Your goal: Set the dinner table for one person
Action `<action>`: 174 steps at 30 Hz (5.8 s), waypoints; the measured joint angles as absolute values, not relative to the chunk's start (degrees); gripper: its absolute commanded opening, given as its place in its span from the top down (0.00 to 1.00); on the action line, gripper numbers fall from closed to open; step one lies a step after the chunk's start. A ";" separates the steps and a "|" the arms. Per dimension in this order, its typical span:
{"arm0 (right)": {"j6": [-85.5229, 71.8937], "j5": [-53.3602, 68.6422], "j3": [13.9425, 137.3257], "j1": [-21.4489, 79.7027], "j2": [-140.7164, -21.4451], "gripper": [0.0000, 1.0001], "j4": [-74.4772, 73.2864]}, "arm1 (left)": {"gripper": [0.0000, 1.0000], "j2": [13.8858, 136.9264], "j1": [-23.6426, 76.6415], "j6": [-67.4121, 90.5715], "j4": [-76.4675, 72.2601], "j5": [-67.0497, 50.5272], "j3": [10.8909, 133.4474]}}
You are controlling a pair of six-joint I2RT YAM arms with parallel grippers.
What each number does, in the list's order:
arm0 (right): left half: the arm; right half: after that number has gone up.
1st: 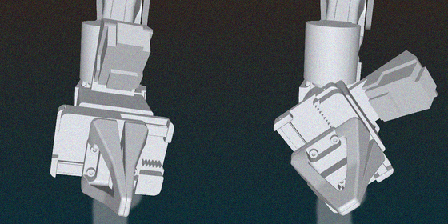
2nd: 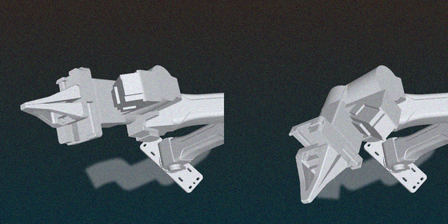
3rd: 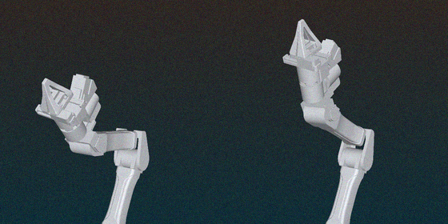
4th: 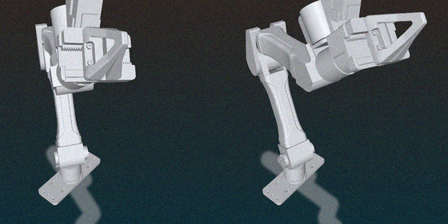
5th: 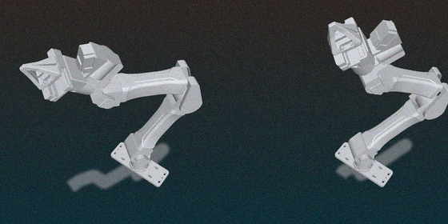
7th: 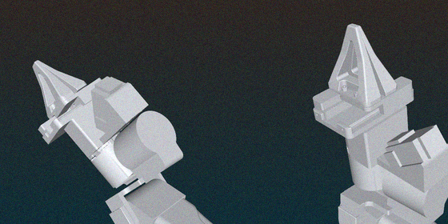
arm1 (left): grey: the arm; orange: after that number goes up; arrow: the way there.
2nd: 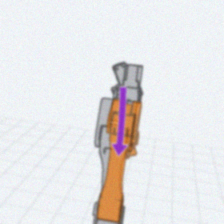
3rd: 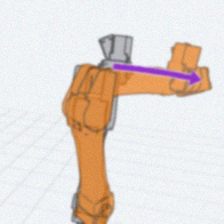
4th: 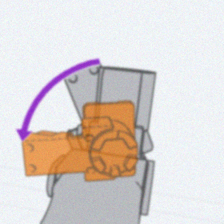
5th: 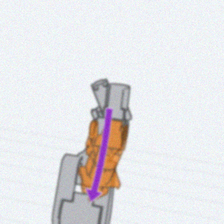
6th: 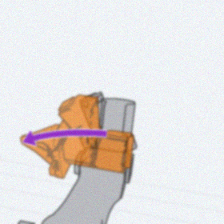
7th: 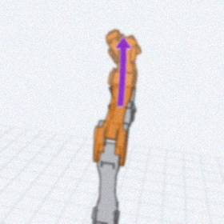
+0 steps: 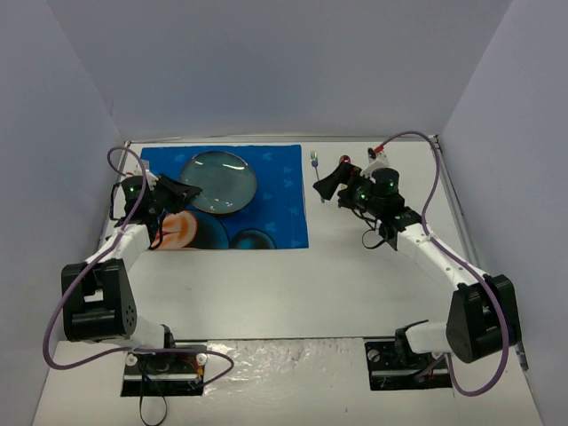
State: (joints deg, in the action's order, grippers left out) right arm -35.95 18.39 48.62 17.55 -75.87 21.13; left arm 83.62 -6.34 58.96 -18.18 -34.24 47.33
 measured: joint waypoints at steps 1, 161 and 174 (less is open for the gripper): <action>-35.63 18.43 48.21 16.91 -75.38 0.03 20.82 | 1.00 85.08 -6.60 58.96 -19.16 -34.31 47.75; 11.19 9.64 70.68 7.70 -103.27 1.00 -5.59 | 0.03 67.02 3.38 16.08 29.30 1.30 57.45; 13.05 12.56 91.00 15.73 -106.84 1.00 -7.22 | 0.03 68.22 3.38 16.08 29.28 1.30 57.45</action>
State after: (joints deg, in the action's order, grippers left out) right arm 13.05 12.56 91.00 15.73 -106.84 -7.22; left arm 68.22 3.38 16.08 29.28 1.30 57.45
